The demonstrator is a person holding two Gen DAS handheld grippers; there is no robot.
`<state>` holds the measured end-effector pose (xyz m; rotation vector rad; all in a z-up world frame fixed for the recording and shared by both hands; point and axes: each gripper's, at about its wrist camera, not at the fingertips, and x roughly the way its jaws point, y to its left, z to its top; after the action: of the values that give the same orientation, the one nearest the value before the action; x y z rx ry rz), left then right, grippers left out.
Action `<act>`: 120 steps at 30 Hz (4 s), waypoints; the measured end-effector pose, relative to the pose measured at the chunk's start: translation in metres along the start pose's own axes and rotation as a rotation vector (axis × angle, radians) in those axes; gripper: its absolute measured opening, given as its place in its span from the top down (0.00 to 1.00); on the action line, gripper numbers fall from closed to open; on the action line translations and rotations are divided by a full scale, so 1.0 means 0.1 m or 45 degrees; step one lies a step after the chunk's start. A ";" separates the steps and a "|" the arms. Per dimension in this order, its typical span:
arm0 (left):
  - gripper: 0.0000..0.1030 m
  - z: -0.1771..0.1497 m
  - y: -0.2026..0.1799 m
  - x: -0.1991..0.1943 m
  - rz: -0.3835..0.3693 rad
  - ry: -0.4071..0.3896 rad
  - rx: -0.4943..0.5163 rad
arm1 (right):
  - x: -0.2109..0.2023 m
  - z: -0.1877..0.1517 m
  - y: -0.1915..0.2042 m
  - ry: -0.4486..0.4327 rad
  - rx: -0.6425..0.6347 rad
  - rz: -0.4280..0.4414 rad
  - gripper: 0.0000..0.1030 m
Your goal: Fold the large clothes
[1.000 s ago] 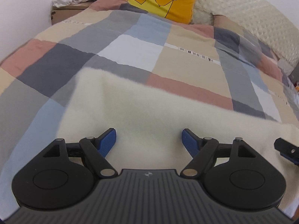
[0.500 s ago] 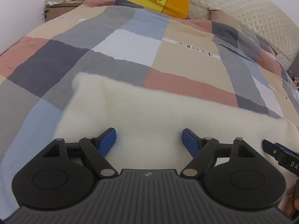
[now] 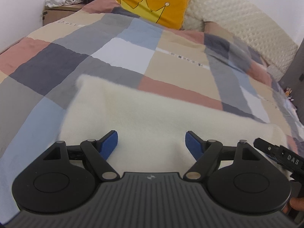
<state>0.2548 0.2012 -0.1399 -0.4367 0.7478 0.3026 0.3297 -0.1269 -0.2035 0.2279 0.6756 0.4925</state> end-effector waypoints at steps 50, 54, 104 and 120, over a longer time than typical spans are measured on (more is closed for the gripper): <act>0.10 -1.05 0.39 -0.17 -0.405 0.335 -0.744 | 0.01 -0.93 -0.33 0.309 1.142 0.361 0.10; 0.08 -1.03 0.48 -0.08 -0.416 0.342 -0.833 | 0.01 -0.97 -0.39 0.234 1.221 0.363 0.10; 0.47 -0.58 0.82 0.26 -0.150 0.061 -0.959 | -0.04 -0.77 -0.64 0.048 1.291 0.143 0.53; 0.57 -0.40 0.70 -0.34 -0.226 0.075 -0.873 | -0.76 -0.45 -0.43 -0.101 1.020 0.202 0.66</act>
<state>0.1786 0.2388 -0.1605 -1.1580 0.6435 0.3771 0.2646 -0.2005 -0.2122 1.0558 0.7546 0.3387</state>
